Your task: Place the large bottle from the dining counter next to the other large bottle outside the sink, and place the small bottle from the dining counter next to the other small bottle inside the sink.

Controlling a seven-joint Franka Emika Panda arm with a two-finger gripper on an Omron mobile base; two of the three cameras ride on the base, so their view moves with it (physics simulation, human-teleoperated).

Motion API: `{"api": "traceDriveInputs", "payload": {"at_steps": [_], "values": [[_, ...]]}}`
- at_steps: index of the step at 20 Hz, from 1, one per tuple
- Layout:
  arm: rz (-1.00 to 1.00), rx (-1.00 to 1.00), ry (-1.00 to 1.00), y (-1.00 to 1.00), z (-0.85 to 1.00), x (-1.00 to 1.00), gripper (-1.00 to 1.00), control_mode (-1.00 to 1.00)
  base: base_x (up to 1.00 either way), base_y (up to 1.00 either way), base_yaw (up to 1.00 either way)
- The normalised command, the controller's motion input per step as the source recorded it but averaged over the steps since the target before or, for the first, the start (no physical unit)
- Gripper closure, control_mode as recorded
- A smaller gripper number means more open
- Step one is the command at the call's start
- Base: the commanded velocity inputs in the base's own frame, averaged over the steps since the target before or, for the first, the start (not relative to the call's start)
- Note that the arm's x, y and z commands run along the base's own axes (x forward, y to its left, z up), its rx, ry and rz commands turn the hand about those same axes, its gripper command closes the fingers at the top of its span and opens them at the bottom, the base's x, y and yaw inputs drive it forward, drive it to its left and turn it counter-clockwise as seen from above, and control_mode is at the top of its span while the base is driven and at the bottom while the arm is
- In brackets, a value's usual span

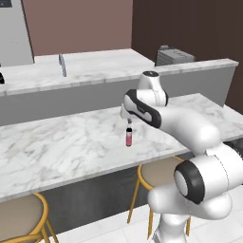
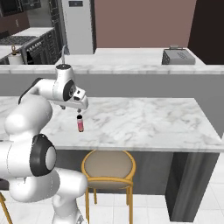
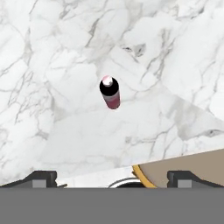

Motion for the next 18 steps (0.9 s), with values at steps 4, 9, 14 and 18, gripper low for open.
{"api": "traceDriveInputs", "payload": {"at_steps": [4,9,14,18], "values": [[-0.01,0.0,-0.07,0.0,-0.02,0.35,-1.0,-1.0,0.0,0.0,0.0],[-0.01,0.0,-0.1,0.0,-0.04,0.22,-1.0,-1.0,0.0,0.0,0.0],[0.0,0.0,0.0,0.0,0.0,0.12,-1.0,-1.0,0.0,0.0,0.0],[0.0,0.0,0.0,0.0,-0.03,0.05,-1.0,-1.0,0.0,0.0,0.0]]}}
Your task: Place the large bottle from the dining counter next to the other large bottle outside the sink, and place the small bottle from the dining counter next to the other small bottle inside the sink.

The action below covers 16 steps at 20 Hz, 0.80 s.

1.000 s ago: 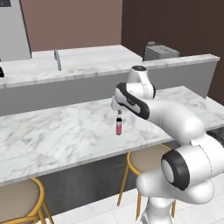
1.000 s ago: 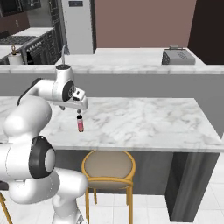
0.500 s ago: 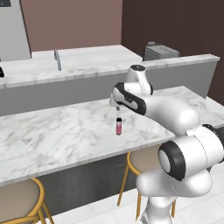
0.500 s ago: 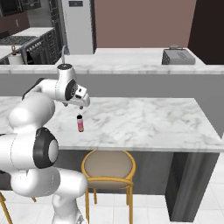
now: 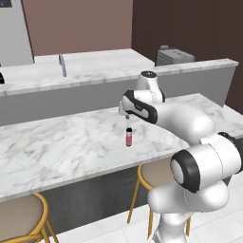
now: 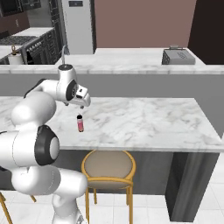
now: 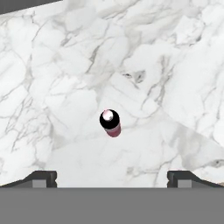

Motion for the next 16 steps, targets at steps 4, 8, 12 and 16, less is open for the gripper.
{"api": "traceDriveInputs", "payload": {"at_steps": [4,8,12,16], "values": [[0.0,0.0,0.0,0.0,-0.02,0.09,-1.0,-1.0,0.0,0.0,0.0],[0.0,0.0,0.0,0.0,0.0,0.13,-1.0,-1.0,0.0,0.0,0.0],[0.0,0.0,0.0,0.0,0.0,0.17,-1.0,-1.0,0.0,0.0,0.0],[0.0,-0.01,0.0,0.0,0.0,0.09,-1.0,-1.0,0.0,0.0,0.0]]}}
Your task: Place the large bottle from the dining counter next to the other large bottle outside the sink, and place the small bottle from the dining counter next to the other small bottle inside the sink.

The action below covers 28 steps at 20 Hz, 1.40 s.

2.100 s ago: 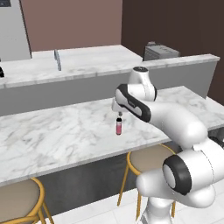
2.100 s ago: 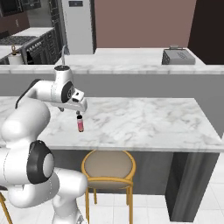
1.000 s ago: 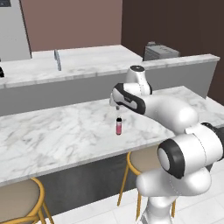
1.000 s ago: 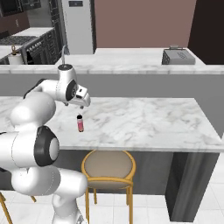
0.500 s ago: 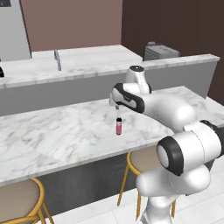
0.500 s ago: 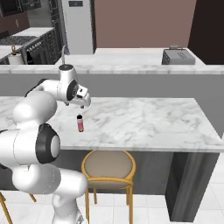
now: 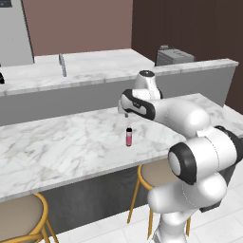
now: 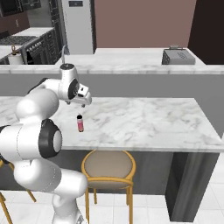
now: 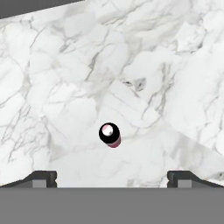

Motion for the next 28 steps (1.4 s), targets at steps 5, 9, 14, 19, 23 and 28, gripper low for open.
{"api": "traceDriveInputs", "payload": {"at_steps": [5,9,14,19,23,28], "values": [[-0.01,0.0,0.0,0.01,-0.02,0.0,-1.0,-1.0,0.0,0.0,0.0],[-0.01,0.0,0.0,0.0,-0.11,0.0,-1.0,-1.0,0.0,0.0,0.0],[-0.02,0.0,-0.01,0.0,-0.14,0.0,-1.0,-1.0,0.0,0.0,0.0],[-0.02,0.0,-0.02,0.01,-0.21,0.0,-1.0,-1.0,0.0,0.0,0.0],[-0.02,-0.01,0.0,0.09,-0.14,0.0,-1.0,-1.0,0.0,0.0,0.0],[-0.01,-0.01,0.0,0.16,-0.17,0.0,-1.0,-1.0,0.0,0.0,0.0]]}}
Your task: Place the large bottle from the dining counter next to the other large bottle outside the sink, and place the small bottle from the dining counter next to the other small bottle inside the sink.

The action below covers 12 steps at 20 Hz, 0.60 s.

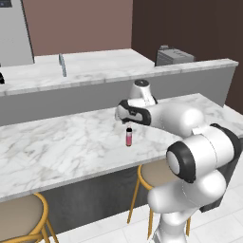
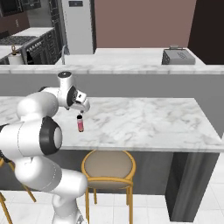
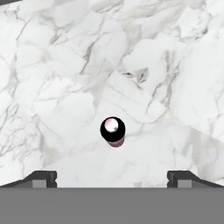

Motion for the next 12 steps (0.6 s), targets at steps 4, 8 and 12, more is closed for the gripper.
{"api": "traceDriveInputs", "payload": {"at_steps": [4,8,12], "values": [[0.0,-0.02,0.0,0.25,-0.08,0.0,-1.0,-1.0,0.0,0.0,0.0],[0.0,-0.02,0.0,0.16,-0.03,0.09,-1.0,-1.0,0.0,0.0,0.0],[0.0,-0.01,0.01,-0.03,0.0,0.16,-1.0,-1.0,0.0,0.0,0.0]]}}
